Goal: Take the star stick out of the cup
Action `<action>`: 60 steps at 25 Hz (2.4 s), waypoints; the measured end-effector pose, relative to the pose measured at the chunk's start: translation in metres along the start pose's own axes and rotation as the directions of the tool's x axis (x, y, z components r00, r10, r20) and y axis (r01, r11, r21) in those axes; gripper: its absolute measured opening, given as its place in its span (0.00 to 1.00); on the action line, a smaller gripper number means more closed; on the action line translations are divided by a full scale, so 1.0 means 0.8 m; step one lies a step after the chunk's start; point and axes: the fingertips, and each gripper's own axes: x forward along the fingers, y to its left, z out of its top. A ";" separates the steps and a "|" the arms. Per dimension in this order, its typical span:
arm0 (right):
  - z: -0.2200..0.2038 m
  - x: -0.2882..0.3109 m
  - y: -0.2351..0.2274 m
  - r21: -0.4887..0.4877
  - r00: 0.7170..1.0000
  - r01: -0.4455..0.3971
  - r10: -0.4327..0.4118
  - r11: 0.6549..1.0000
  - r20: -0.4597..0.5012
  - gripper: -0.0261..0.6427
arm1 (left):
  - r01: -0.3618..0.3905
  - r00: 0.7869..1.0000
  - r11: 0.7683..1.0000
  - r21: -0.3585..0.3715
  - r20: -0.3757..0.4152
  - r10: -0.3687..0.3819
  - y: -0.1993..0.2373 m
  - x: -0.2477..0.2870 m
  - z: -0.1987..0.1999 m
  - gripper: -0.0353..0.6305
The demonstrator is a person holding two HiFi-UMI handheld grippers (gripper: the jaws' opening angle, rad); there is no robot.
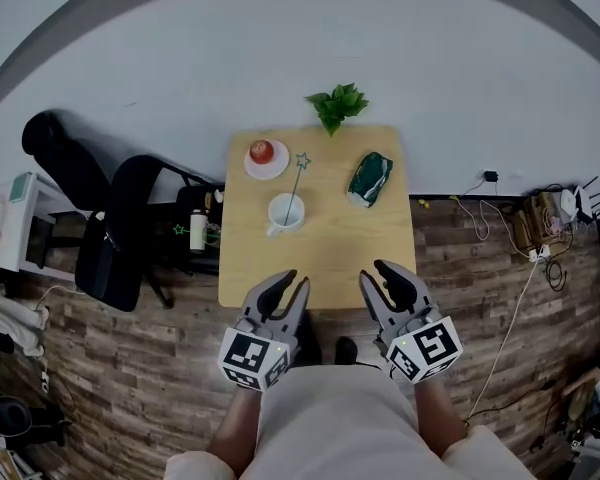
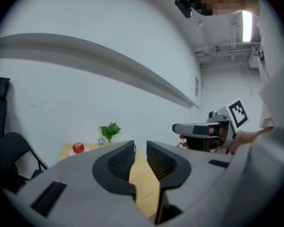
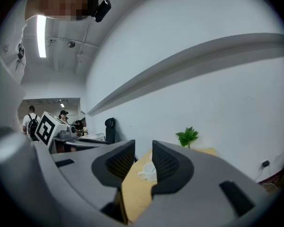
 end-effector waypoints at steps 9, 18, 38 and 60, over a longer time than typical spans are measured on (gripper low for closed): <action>0.006 0.059 0.003 0.008 0.996 0.088 -0.088 0.996 -0.007 0.20 | 0.077 0.997 0.997 0.007 -0.004 -0.077 0.074 0.031 0.014 0.15; -0.001 0.103 0.020 0.012 0.988 0.155 -0.155 0.988 -0.016 0.20 | 0.142 0.989 0.990 0.012 -0.038 -0.142 0.134 0.056 0.001 0.15; -0.005 0.140 -0.028 0.021 0.976 0.205 -0.203 0.979 -0.074 0.20 | 0.123 0.983 0.992 -0.036 -0.135 -0.126 0.193 0.145 -0.038 0.15; -0.014 0.152 -0.093 0.050 0.971 0.216 -0.209 0.975 -0.117 0.20 | 0.075 0.958 0.997 0.001 -0.277 -0.072 0.240 0.249 -0.097 0.15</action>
